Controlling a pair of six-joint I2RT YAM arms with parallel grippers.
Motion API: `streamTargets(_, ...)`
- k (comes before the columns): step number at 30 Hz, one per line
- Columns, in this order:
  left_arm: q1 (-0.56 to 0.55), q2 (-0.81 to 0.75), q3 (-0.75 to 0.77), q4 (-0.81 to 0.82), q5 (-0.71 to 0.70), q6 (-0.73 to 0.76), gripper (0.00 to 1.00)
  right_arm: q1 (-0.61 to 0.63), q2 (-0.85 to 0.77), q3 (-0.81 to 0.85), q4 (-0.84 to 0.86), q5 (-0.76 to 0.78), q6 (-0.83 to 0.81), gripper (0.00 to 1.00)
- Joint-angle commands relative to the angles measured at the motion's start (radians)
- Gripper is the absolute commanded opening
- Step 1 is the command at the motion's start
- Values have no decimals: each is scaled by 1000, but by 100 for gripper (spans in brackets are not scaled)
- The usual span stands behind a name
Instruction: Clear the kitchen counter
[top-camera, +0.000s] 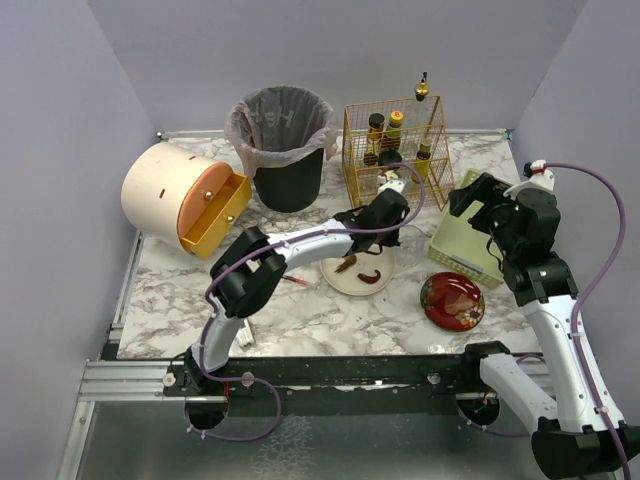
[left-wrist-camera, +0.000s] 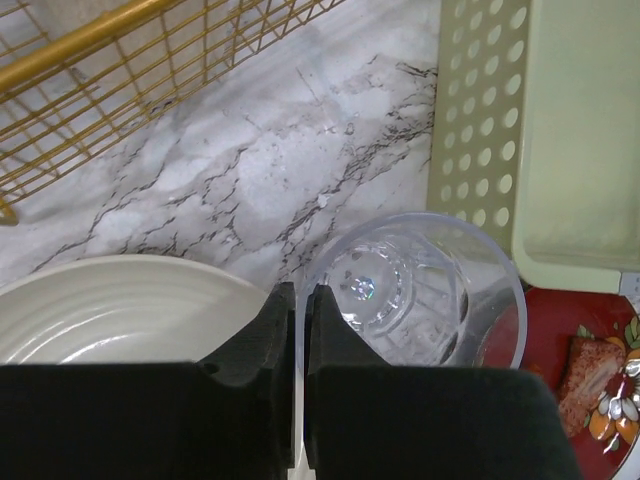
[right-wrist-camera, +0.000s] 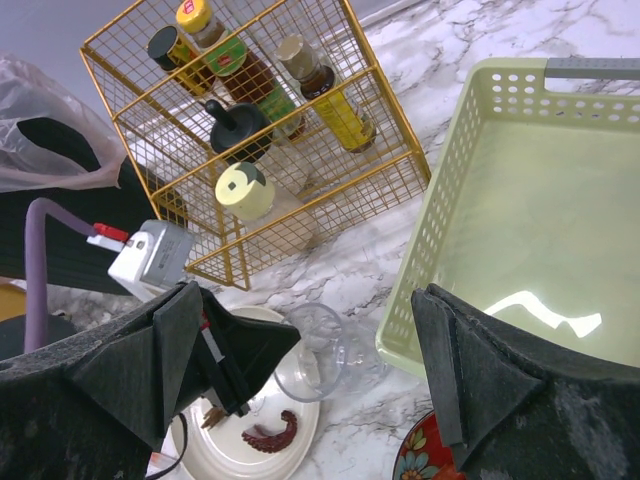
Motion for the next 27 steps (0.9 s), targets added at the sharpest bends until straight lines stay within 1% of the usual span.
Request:
streamTargets(1,0,-139,-50,0,-65,12,0,3,-4,5,-8,7,9,94)
streamTargets(6,0,-288,-128,-3,-103,22,0,3,9,23,-7,-11,18,95)
streamTargets(10,3,-416,-189,-4,-128,38,0,3,40,36,-12,-41,55,98)
streamTargets(14,25,-533,-229,31,-82,31,0,2,76,51,16,-123,104,100)
streamTargets(17,83,-617,-285,98,-5,-9,0,2,91,59,65,-206,168,100)
streamTargets(21,212,-711,-360,236,202,-106,0,2,102,66,161,-325,256,100)
streamTargets(24,272,-754,-360,289,278,-124,0,2,129,59,290,-462,342,100)
streamTargets(27,317,-786,-364,358,335,-160,0,2,168,25,510,-593,477,100)
